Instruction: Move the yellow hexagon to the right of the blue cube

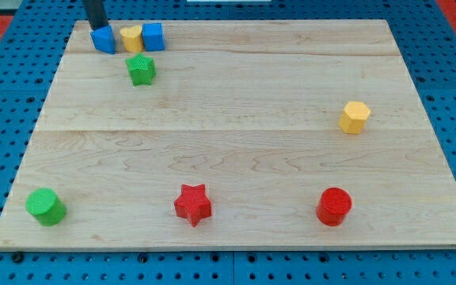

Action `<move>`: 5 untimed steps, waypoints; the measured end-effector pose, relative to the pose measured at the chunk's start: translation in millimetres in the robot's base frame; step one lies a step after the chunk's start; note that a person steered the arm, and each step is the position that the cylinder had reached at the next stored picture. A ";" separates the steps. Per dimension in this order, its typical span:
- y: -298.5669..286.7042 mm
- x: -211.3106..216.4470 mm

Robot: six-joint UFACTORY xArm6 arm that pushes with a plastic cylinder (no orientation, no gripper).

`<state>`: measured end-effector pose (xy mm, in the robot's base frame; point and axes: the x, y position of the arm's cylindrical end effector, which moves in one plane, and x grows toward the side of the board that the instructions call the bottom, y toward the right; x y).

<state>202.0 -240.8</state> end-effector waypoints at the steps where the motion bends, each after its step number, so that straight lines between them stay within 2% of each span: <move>1: -44.1 70.9; 2: -2.2 99.1; 4: 67.8 65.9; 5: 76.2 65.6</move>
<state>267.7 -164.6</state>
